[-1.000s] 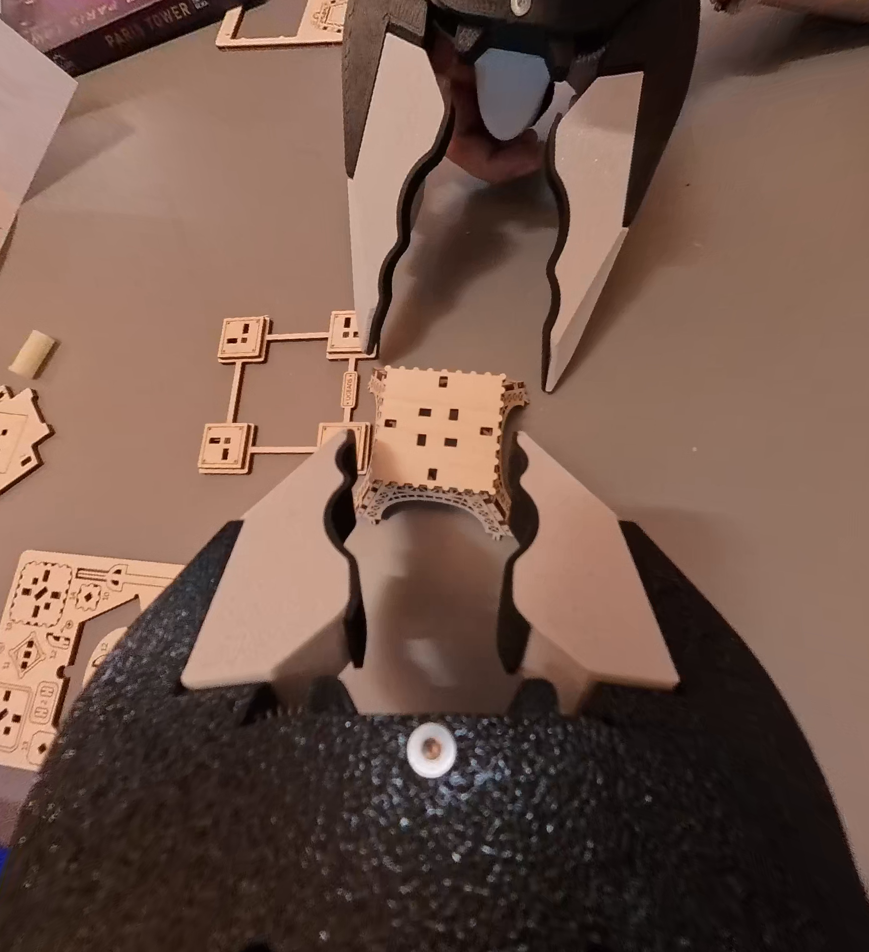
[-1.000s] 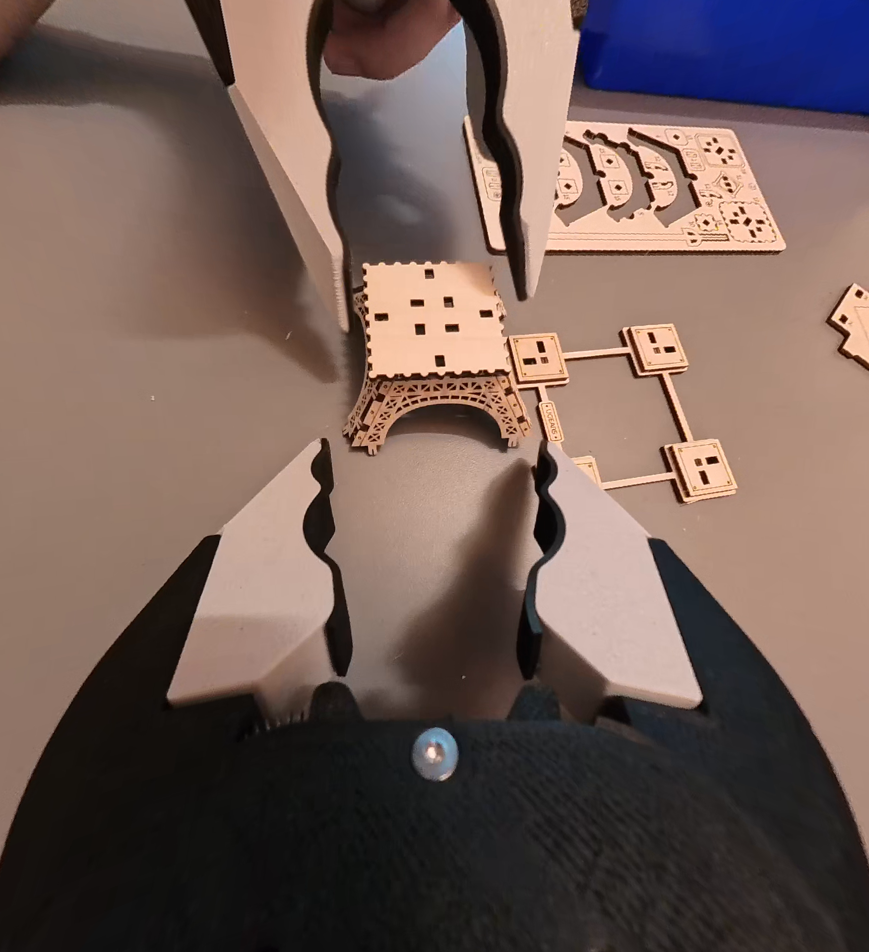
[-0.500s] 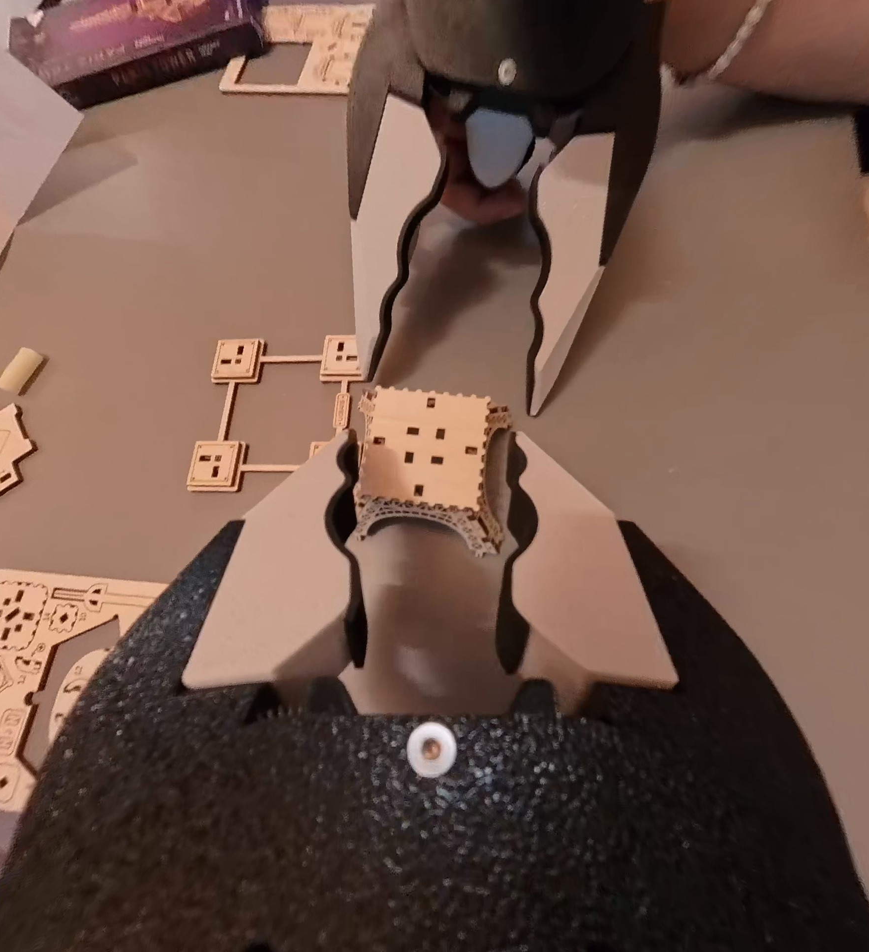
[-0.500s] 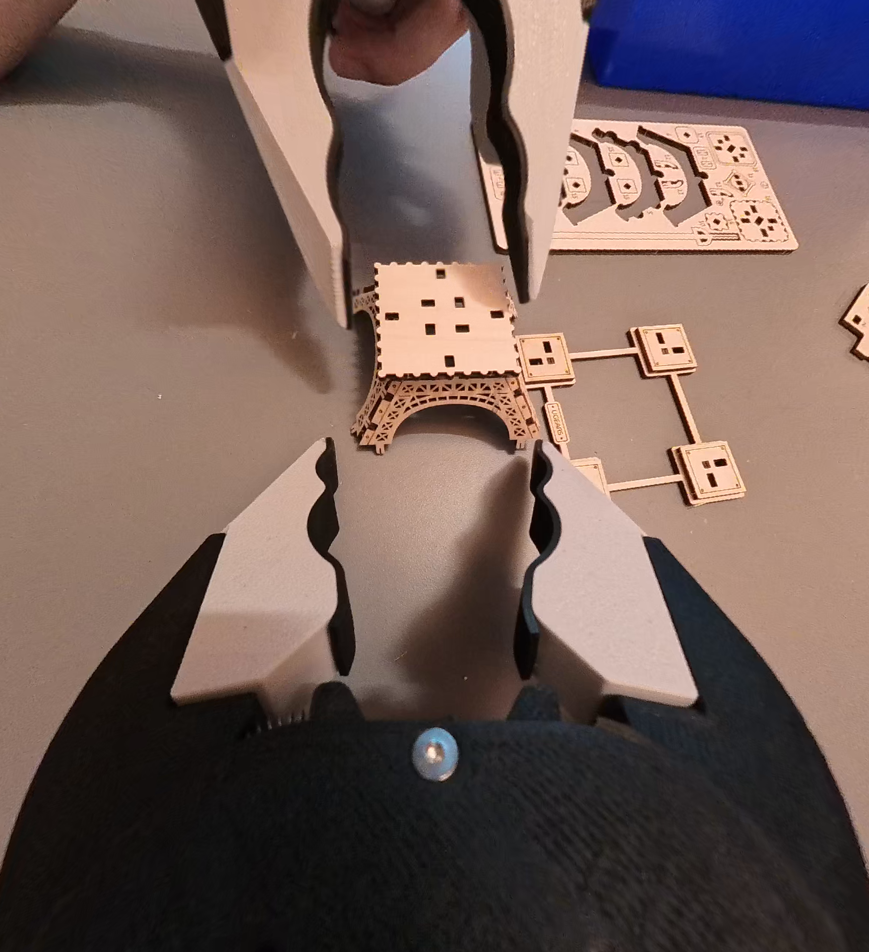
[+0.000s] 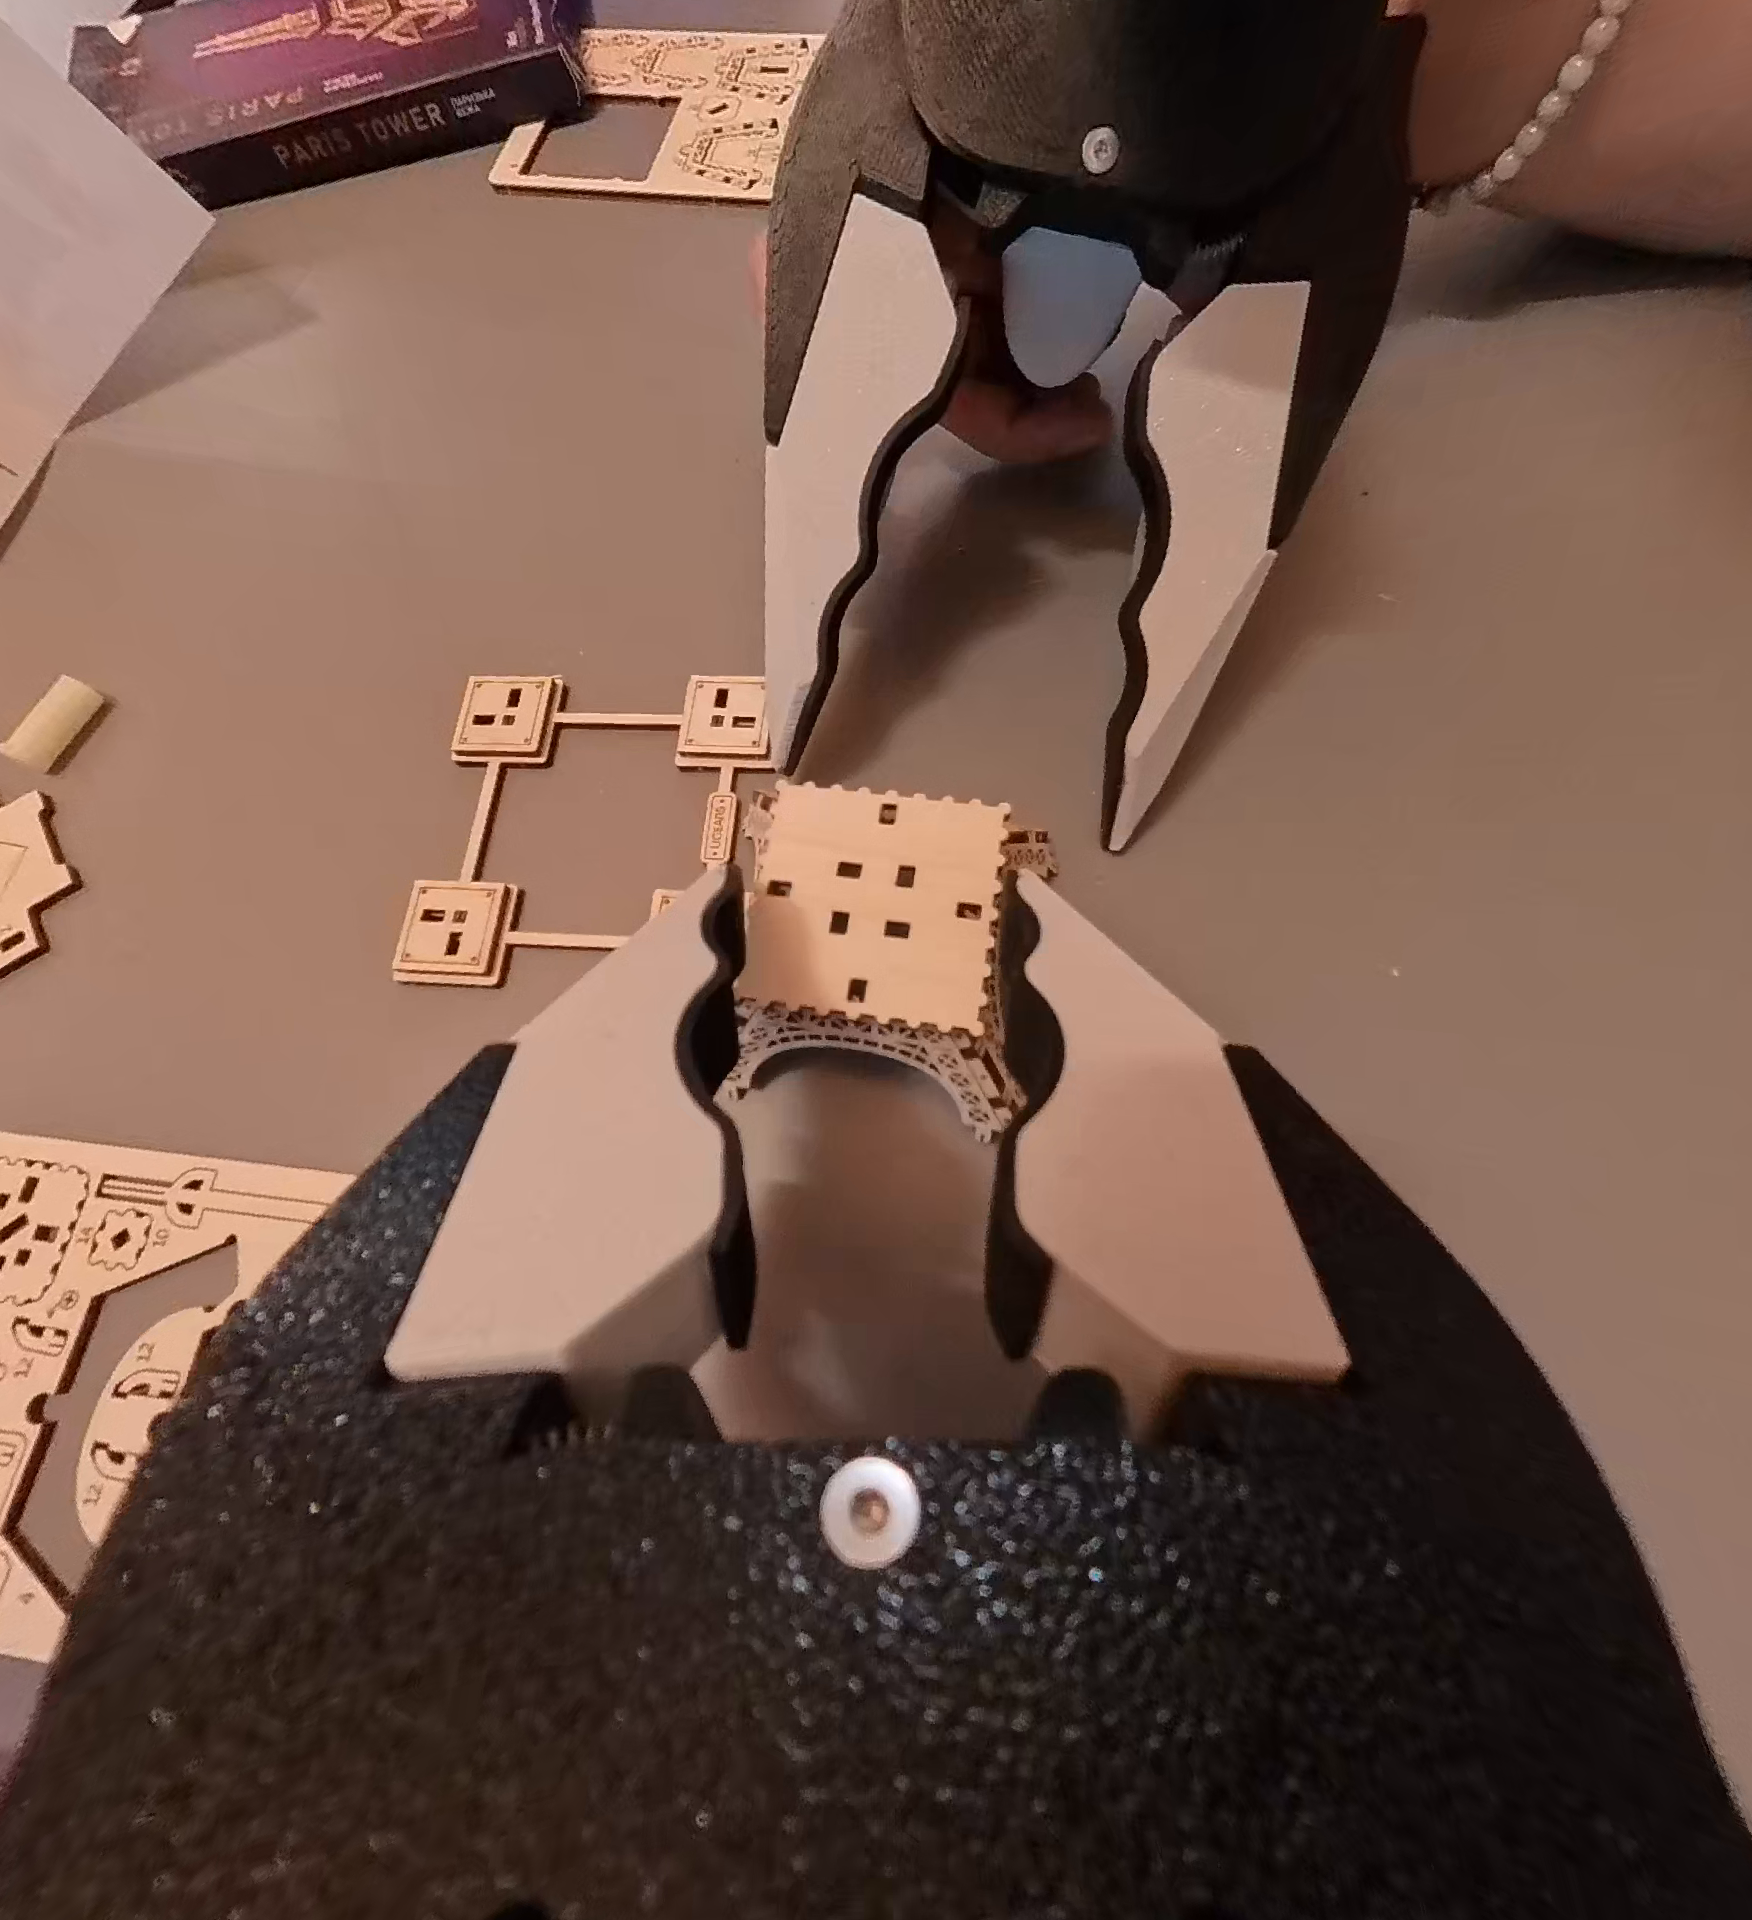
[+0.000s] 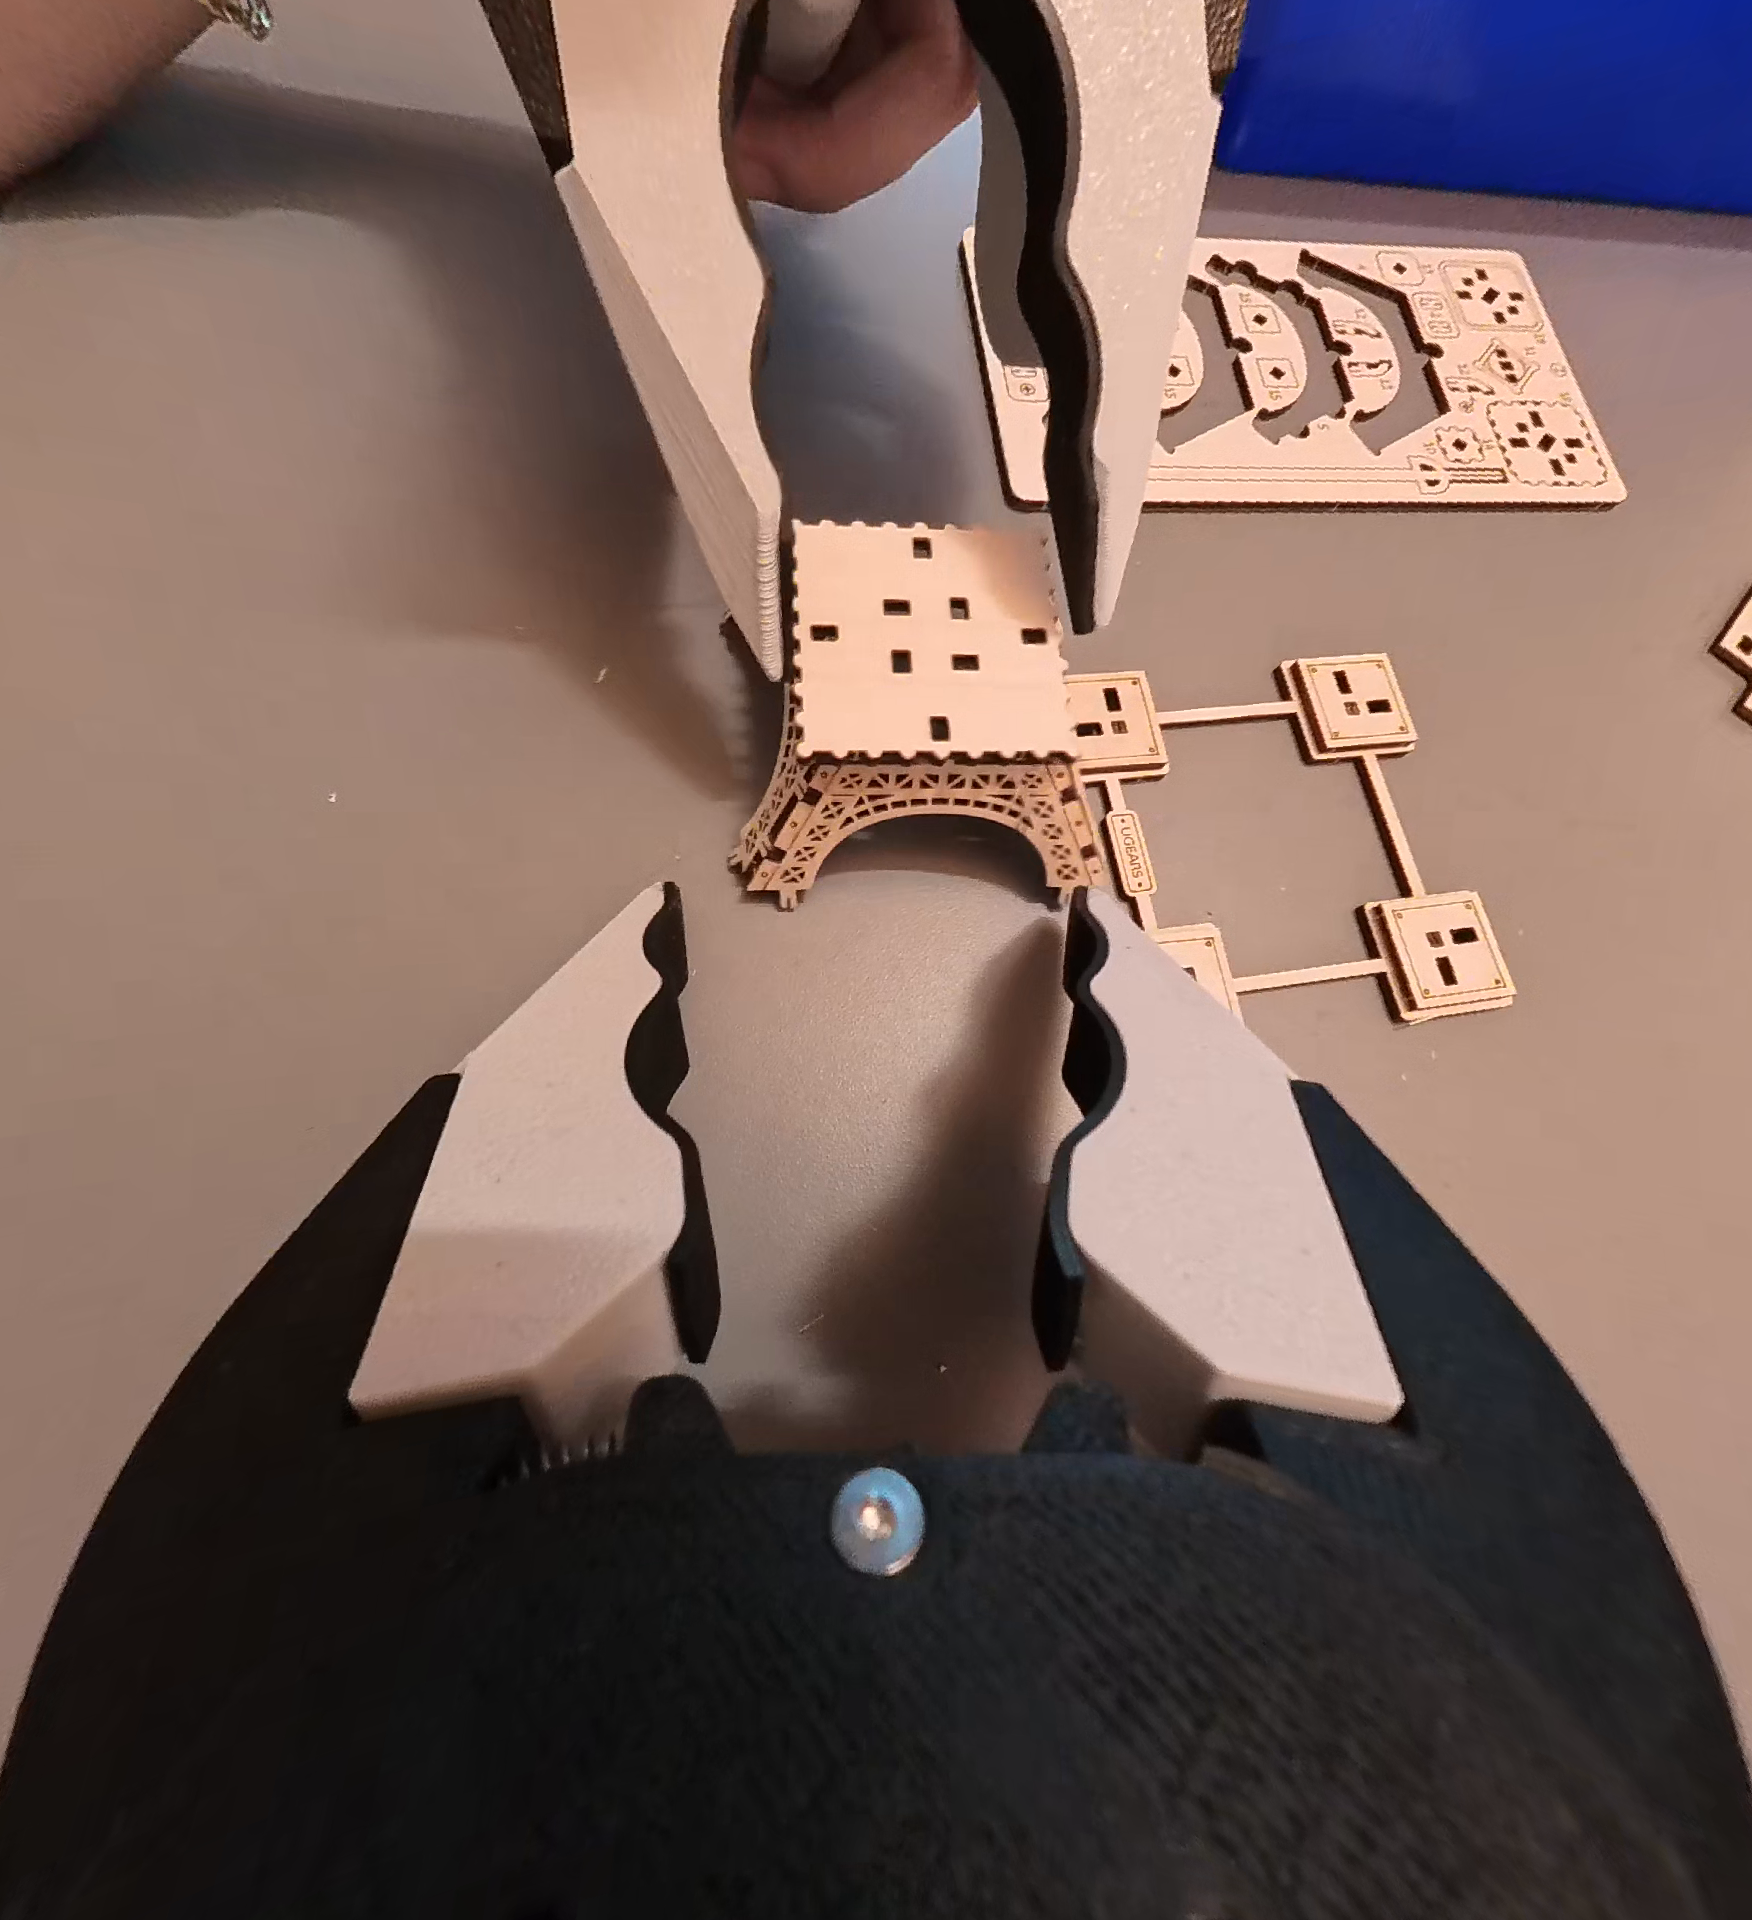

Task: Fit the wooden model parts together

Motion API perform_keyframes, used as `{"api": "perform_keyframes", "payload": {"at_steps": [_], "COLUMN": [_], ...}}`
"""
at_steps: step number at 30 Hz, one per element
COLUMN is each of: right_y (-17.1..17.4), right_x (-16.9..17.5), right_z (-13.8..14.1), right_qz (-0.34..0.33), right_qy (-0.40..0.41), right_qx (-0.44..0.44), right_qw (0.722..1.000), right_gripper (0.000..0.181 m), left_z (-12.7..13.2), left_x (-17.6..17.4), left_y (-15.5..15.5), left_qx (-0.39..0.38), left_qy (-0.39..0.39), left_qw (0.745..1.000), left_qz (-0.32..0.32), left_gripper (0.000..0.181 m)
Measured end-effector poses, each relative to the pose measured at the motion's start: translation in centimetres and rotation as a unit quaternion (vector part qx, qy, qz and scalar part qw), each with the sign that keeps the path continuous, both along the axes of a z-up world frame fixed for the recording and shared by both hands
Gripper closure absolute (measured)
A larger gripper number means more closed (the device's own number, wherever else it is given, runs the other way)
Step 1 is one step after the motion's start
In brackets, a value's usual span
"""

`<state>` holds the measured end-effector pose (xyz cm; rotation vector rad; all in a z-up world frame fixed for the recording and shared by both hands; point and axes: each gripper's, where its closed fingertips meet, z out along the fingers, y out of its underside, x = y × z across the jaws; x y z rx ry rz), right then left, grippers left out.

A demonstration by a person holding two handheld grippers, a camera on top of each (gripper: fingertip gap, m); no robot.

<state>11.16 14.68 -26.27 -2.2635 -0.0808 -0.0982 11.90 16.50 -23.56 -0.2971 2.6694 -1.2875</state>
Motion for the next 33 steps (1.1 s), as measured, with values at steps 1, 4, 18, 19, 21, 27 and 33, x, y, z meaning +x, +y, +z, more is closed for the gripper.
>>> {"api": "perform_keyframes", "payload": {"at_steps": [1, 4, 18, 19, 21, 27, 33], "right_y": [0.0, 0.0, 0.0, 0.0, 0.0, 0.0, 0.0], "right_x": [0.0, 0.0, -0.1, -0.1, -0.1, -0.2, -0.2], "right_z": [0.0, 0.0, 0.0, 0.0, 0.0, 0.0, 0.0], "right_qz": [0.000, 0.001, 0.002, 0.003, 0.003, 0.008, 0.008], "right_qy": [0.000, 0.000, 0.001, 0.001, 0.001, 0.001, 0.002], "right_qx": [0.000, 0.000, 0.000, 0.000, 0.000, 0.000, -0.001], "right_qw": [1.000, 1.000, 1.000, 1.000, 1.000, 1.000, 1.000], "right_gripper": [0.109, 0.110, 0.111, 0.111, 0.111, 0.114, 0.114], "left_z": [0.1, 0.4, -0.5, -0.5, -0.5, -0.8, -0.2], "left_x": [0.0, 0.0, 0.3, 0.3, 0.4, 0.2, 0.2], "left_y": [0.0, 0.0, 0.2, 0.1, 0.1, 0.5, 0.7], "left_qx": [-0.002, -0.014, 0.012, 0.013, 0.014, 0.019, 0.013], "left_qy": [-0.002, -0.001, -0.002, -0.004, -0.008, 0.001, -0.008], "left_qw": [1.000, 1.000, 1.000, 1.000, 1.000, 1.000, 1.000], "left_qz": [0.001, -0.003, 0.005, 0.005, 0.005, 0.004, 0.003], "left_gripper": [0.136, 0.136, 0.134, 0.134, 0.134, 0.133, 0.127]}}
